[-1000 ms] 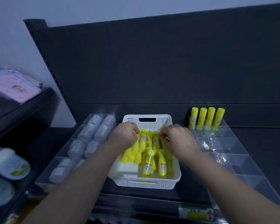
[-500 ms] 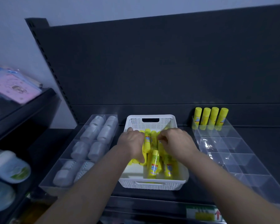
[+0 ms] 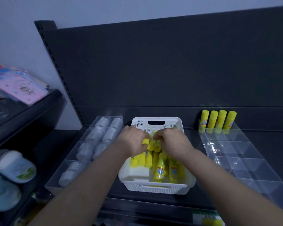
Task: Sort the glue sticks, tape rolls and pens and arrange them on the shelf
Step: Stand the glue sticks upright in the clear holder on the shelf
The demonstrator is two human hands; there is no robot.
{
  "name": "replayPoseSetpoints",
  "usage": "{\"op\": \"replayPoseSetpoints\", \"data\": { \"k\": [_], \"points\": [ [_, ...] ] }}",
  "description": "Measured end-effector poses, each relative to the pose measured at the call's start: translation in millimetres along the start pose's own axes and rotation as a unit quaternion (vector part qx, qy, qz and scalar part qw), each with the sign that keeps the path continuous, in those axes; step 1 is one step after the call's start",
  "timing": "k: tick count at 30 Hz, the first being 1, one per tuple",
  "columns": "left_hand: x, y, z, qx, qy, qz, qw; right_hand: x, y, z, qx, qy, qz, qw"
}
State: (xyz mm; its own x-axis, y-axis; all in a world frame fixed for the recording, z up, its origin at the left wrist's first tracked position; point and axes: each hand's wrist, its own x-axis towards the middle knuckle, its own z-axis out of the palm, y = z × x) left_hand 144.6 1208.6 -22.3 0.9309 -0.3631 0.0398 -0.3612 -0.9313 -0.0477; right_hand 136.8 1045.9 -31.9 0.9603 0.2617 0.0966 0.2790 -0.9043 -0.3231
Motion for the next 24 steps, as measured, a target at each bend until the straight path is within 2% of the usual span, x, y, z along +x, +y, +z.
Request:
{"op": "replayPoseSetpoints", "data": {
  "k": [4,8,10,15,18,21,24],
  "points": [
    [1,-6,2,-0.03,0.037,-0.039,0.998,4,-9,5,-0.029,-0.017,-0.02,0.999],
    [-1,-3,9,0.031,-0.033,0.005,0.999,5,-10,5,-0.061,-0.006,-0.006,0.998],
    [1,3,12,0.06,-0.043,0.01,0.997,5,-6,7,-0.054,-0.007,0.004,0.999],
    [13,10,13,0.096,0.014,-0.006,0.995,4,-5,7,-0.042,-0.028,0.007,0.999],
    [15,2,2,0.022,0.056,-0.061,0.996,8,-9,7,-0.044,-0.022,0.008,0.999],
    [10,-11,-9,-0.088,0.11,-0.129,0.982,16,-21,13,-0.096,-0.039,-0.012,0.995],
    [5,-19,-11,-0.163,0.121,-0.137,0.97,26,-31,21,-0.149,-0.044,-0.023,0.988]
  ]
}}
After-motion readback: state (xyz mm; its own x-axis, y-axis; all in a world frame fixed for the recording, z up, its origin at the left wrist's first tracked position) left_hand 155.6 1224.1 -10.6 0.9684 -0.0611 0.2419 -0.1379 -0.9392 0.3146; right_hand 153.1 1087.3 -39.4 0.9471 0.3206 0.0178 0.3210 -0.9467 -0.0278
